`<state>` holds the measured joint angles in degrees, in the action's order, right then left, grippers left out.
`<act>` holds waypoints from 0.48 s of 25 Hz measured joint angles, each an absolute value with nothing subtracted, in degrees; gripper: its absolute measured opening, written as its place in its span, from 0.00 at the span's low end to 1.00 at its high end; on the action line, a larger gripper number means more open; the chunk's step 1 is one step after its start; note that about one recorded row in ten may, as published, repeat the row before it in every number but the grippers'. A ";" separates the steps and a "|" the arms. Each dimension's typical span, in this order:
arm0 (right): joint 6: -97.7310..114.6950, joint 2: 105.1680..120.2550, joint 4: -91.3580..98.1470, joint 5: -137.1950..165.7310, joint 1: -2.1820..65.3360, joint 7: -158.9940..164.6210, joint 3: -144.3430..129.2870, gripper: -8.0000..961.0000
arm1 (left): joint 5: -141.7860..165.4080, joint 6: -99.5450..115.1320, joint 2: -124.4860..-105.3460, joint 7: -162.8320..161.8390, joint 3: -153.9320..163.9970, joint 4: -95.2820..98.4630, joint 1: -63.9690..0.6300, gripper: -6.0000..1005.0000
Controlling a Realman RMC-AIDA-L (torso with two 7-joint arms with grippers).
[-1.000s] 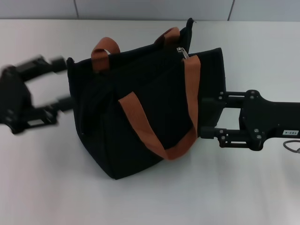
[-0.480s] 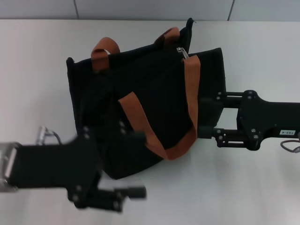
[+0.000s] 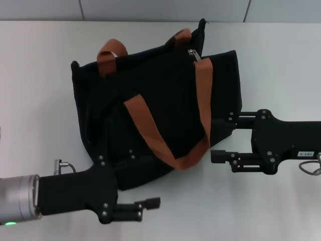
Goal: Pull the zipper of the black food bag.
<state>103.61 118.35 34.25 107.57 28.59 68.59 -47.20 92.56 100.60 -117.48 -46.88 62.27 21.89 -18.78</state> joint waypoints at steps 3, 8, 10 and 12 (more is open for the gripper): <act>104.06 118.37 34.25 107.67 28.49 68.47 -47.19 0.79 | 92.65 99.67 -116.69 -46.94 59.69 21.89 -18.92 0.81; 104.11 118.39 34.25 107.81 28.04 68.24 -47.19 0.80 | 92.79 99.60 -115.10 -47.37 55.90 22.15 -20.40 0.81; 103.89 118.39 34.20 108.02 27.82 68.07 -47.19 0.80 | 92.82 99.54 -114.56 -47.75 55.27 22.13 -21.54 0.81; 103.68 118.41 33.99 108.38 27.67 67.67 -47.20 0.80 | 93.19 99.46 -114.43 -48.61 55.27 22.55 -22.38 0.81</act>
<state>103.68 118.41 33.99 108.38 27.67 67.68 -47.20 93.19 99.46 -114.43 -48.61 55.27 22.55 -22.37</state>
